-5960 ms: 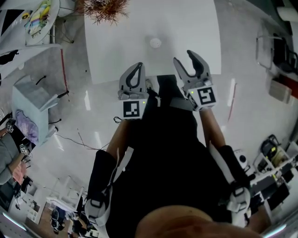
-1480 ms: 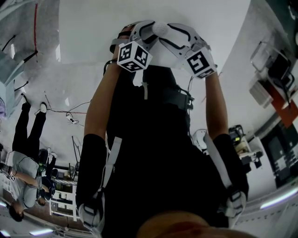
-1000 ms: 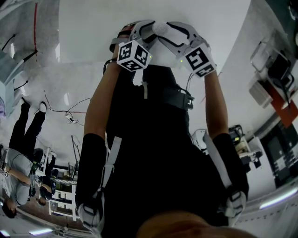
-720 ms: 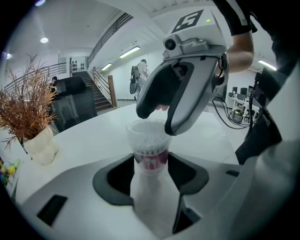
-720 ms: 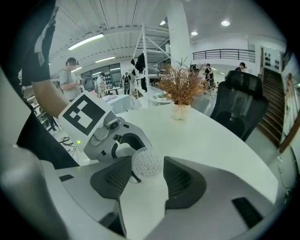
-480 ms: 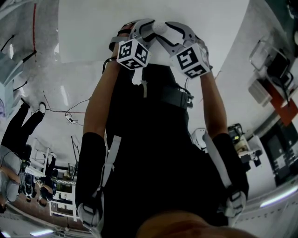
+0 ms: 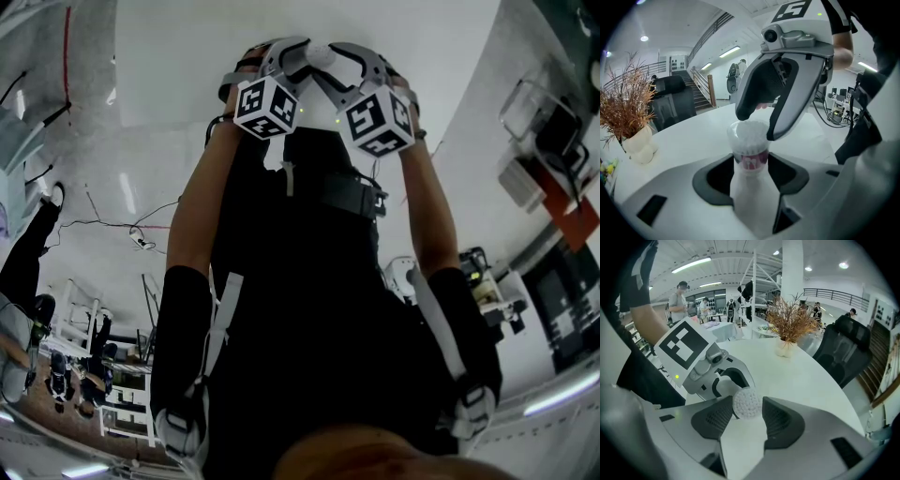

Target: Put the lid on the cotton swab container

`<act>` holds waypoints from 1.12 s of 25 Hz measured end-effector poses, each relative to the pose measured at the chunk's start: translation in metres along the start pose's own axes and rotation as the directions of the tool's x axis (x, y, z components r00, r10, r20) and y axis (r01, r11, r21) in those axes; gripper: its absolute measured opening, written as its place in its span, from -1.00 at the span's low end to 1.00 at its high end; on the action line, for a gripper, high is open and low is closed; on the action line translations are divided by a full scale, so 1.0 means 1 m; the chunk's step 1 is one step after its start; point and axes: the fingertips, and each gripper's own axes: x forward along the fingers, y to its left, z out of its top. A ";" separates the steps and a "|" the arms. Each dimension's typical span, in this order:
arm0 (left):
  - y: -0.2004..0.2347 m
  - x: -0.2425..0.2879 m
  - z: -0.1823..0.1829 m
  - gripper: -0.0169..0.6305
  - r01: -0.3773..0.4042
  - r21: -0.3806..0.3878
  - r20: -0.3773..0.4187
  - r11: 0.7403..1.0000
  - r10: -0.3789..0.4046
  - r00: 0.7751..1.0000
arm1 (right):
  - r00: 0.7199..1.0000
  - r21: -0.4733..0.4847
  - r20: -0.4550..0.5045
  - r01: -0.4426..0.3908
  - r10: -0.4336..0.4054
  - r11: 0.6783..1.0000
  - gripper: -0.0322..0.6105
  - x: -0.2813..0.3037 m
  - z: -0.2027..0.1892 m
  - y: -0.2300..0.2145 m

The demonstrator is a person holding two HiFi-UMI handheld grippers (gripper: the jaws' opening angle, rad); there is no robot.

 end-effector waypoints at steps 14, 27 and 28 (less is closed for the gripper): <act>-0.004 -0.013 -0.013 -0.24 0.014 -0.092 -0.049 0.996 -0.018 0.999 | 0.999 -0.071 -0.049 0.003 -0.006 0.997 -0.28 0.002 -0.006 -0.001; 0.003 -0.094 0.041 -0.36 -0.052 -0.089 0.057 0.995 0.058 0.997 | 0.986 0.147 0.085 0.129 -0.142 0.981 -0.25 -0.058 0.012 0.004; 0.007 -0.110 0.043 -0.44 -0.072 -0.094 0.085 0.993 0.080 0.993 | 0.978 0.203 0.120 0.145 -0.172 0.968 -0.25 -0.064 0.021 0.010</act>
